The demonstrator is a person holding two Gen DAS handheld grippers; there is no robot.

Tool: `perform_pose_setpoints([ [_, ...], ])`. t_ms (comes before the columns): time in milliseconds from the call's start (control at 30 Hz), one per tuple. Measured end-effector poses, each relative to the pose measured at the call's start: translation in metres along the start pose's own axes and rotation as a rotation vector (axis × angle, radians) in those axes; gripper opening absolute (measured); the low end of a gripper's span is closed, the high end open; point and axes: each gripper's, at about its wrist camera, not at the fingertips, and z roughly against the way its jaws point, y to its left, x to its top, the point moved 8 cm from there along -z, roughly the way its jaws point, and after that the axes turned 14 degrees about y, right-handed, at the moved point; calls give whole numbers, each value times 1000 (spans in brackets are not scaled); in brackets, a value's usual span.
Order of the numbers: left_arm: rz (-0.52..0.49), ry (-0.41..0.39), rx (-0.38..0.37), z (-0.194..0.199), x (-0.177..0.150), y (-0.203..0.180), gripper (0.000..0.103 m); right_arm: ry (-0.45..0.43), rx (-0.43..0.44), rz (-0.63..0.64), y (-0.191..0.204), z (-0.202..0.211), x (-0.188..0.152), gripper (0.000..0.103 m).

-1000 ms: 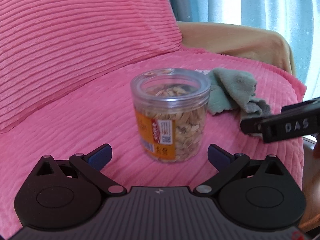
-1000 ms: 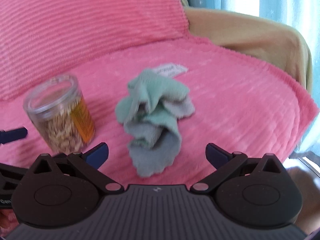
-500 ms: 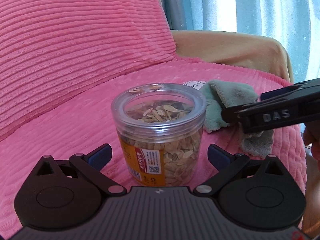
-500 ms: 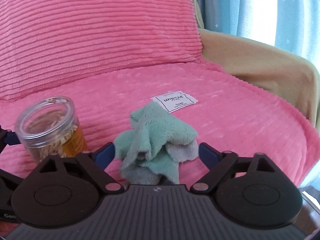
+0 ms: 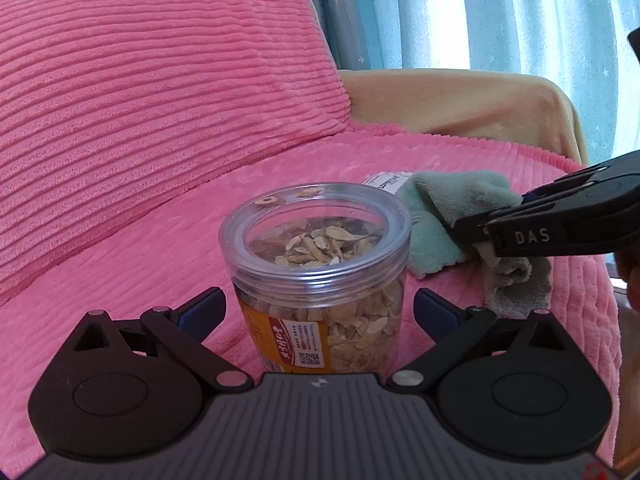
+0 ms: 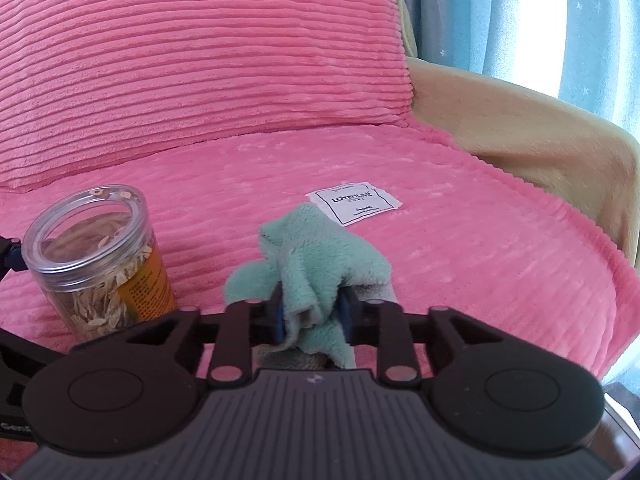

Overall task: Clean container
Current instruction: 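Close the right gripper on the green cloth and lift it, then move the left gripper to the jar while the right gripper brings the cloth over its rim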

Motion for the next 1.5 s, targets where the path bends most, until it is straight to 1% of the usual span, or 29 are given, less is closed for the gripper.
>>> perform_pose_setpoints([
  [67, 9, -1, -2, 0, 1, 3, 98, 1, 2, 0, 2, 3, 2, 16],
  [167, 27, 11, -27, -1, 1, 4, 92, -30, 1, -11, 3, 13, 4, 15],
  [267, 24, 15, -39, -1, 2, 3, 86, -65, 5, -29, 4, 23, 8, 15],
  [467, 7, 12, -67, 2, -1, 4, 86, -140, 58, -63, 9, 42, 16, 15],
  [633, 0, 12, -74, 2, -2, 5, 85, -177, 141, -85, 16, 52, 25, 15],
  [733, -12, 10, -68, 2, -2, 3, 85, -188, 225, -101, 19, 60, 29, 15],
  [900, -19, 9, -68, 3, -3, 1, 85, -159, 398, -94, 33, 62, 30, 15],
  [933, -21, 8, -68, 3, -3, 1, 85, -150, 428, -86, 37, 62, 30, 15],
  [967, -21, 8, -69, 3, -3, 0, 85, -140, 440, -72, 42, 61, 29, 16],
  [1067, -19, 8, -71, 2, -2, 0, 85, -115, 422, -14, 54, 57, 27, 16],
  [1367, -5, 1, -86, 4, -3, 0, 85, -120, 352, 78, 65, 57, 23, 16],
  [1500, -23, 0, -85, 5, -3, -2, 85, -116, 338, 127, 67, 63, 18, 16],
])
